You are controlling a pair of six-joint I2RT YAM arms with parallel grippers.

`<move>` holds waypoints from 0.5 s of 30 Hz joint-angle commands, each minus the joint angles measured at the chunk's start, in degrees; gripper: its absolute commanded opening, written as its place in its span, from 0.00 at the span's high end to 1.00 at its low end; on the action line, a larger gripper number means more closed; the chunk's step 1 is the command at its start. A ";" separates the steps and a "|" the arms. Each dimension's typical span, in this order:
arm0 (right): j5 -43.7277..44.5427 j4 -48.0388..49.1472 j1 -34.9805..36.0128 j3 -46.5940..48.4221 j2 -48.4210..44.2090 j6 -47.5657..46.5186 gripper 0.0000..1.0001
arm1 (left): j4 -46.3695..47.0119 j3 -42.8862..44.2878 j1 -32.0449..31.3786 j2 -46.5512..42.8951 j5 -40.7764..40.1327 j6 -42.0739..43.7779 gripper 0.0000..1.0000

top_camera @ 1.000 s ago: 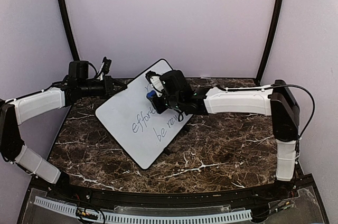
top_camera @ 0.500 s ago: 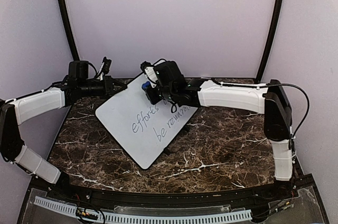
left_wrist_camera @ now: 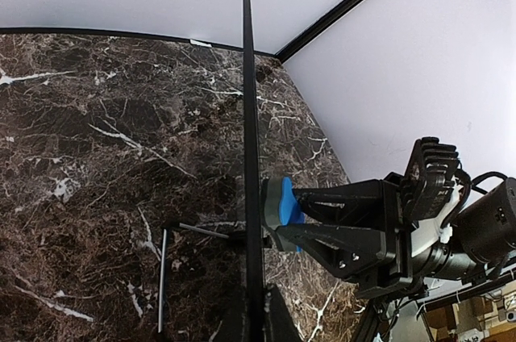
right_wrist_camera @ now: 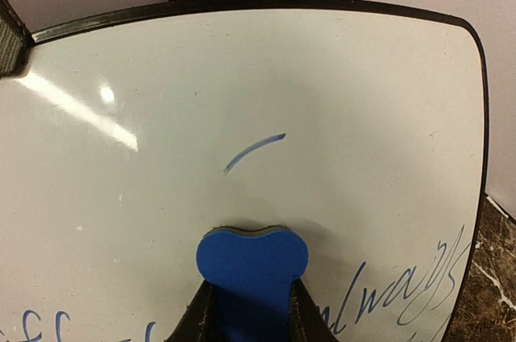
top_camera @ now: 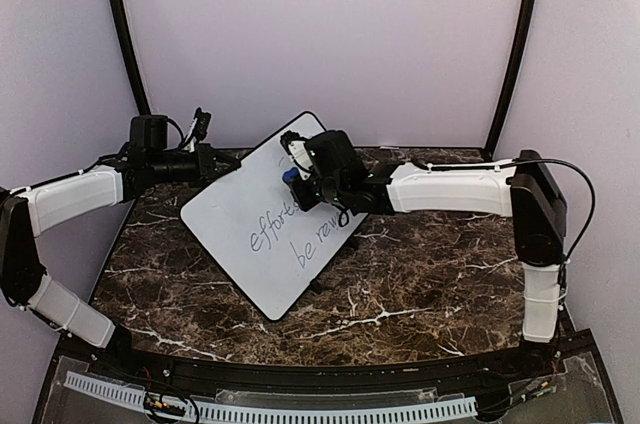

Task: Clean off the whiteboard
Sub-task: Erase the whiteboard at the center of the board.

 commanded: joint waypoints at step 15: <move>1.15 -5.59 -1.84 13.47 8.39 -1.32 0.80 | 4.63 0.44 -0.75 -3.72 5.12 1.12 1.00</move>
